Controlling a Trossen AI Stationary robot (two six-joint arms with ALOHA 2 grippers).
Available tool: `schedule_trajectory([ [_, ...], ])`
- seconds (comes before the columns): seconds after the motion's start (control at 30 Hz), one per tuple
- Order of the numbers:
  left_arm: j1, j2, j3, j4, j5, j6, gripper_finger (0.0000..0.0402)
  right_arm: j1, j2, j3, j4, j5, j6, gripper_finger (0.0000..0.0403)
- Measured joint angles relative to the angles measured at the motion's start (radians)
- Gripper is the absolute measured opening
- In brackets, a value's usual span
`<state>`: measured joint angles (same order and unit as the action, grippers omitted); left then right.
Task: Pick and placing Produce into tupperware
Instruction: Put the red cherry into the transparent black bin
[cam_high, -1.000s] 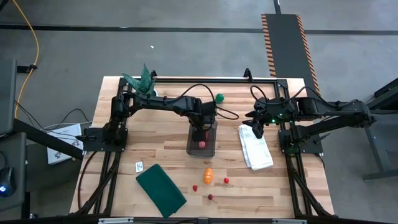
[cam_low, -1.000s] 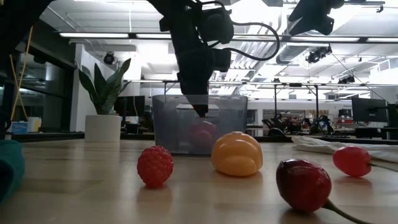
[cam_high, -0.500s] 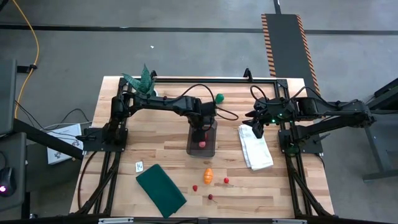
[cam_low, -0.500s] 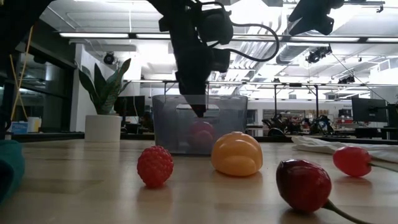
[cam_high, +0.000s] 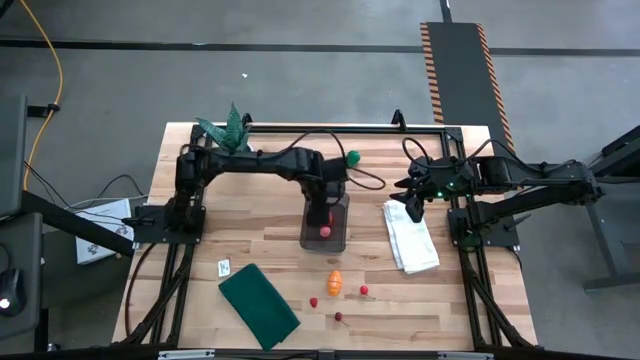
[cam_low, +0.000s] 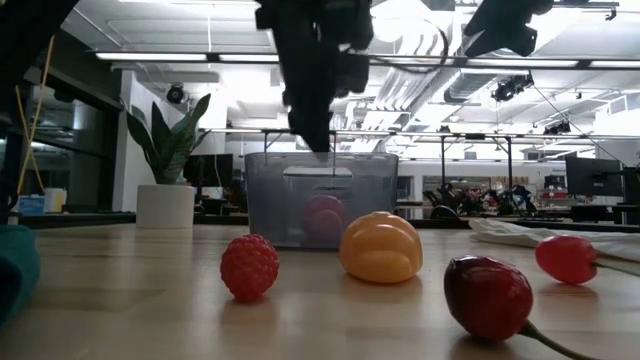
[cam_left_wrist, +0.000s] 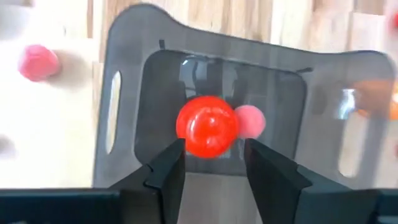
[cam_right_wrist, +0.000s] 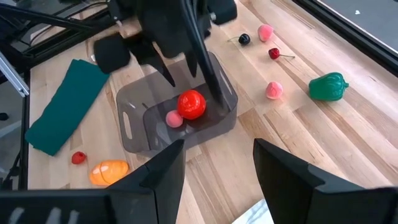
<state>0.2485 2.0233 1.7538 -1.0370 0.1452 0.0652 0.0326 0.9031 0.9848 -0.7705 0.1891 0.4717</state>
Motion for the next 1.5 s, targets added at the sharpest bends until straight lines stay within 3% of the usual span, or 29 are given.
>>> schedule_trajectory([
  [0.43,0.042,0.0,0.214,-0.217,-0.013,0.078,0.0084,0.0,0.0,0.0,-0.005,0.002,-0.001,0.0181],
  [0.67,0.079,0.0,0.322,-0.242,0.125,0.054,0.0034,0.0,0.0,0.0,-0.005,0.004,-0.008,0.0181],
  [0.8,0.097,0.0,0.397,-0.273,0.141,0.054,0.0006,0.0,0.0,0.0,-0.005,0.004,-0.009,0.0181],
  [1.2,0.158,-0.007,0.6,-0.519,0.155,0.085,0.0002,0.0,0.0,0.0,-0.005,0.004,-0.005,0.0181],
  [1.5,0.172,-0.085,0.588,-0.535,0.116,0.069,0.0001,0.0,0.0,0.0,-0.003,0.031,0.003,0.0181],
])
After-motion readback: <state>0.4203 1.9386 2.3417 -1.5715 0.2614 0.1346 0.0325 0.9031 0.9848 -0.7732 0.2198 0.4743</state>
